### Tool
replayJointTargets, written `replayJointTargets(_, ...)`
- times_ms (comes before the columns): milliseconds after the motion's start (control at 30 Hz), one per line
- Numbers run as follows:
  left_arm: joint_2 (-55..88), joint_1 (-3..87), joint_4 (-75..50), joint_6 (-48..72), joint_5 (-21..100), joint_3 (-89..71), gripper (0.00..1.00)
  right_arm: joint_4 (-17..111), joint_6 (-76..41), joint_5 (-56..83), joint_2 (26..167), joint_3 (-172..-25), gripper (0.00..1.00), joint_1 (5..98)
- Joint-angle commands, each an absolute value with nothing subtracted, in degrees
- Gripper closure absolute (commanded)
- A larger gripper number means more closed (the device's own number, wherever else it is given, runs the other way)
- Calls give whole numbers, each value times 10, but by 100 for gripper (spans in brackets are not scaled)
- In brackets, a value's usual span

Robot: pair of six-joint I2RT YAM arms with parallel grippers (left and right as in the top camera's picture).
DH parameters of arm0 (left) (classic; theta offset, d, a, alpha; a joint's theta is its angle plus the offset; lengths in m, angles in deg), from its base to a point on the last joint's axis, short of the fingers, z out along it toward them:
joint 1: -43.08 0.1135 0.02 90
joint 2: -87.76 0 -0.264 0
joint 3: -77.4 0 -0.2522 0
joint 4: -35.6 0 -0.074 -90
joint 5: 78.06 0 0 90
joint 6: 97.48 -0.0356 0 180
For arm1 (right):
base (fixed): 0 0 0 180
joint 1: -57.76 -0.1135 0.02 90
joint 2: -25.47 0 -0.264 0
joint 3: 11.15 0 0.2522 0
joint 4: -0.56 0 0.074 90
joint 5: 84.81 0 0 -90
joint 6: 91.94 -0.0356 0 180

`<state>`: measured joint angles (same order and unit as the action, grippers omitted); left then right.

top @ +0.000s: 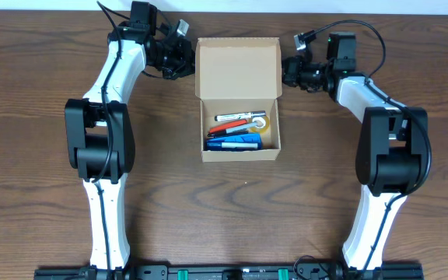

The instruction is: Pack container

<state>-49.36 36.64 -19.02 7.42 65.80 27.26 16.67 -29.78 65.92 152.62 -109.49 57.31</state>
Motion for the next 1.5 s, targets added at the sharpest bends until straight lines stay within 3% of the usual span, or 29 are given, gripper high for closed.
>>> replayJointTargets(0, -448, 367, -189, 32, 675, 287, 94, 164, -286, 693, 1512, -1097, 98, 581)
replayJointTargets(533, -323, 367, -225, -88, 675, 287, 94, 189, -249, 691, 1390, -1097, 98, 579)
replayJointTargets(1067, -297, 365, -467, -271, 664, 287, 94, 543, -19, 517, 1297, -1097, 98, 505)
replayJointTargets(1467, -297, 313, -592, -320, 562, 287, 94, 696, 23, 320, 1246, -1097, 98, 450)
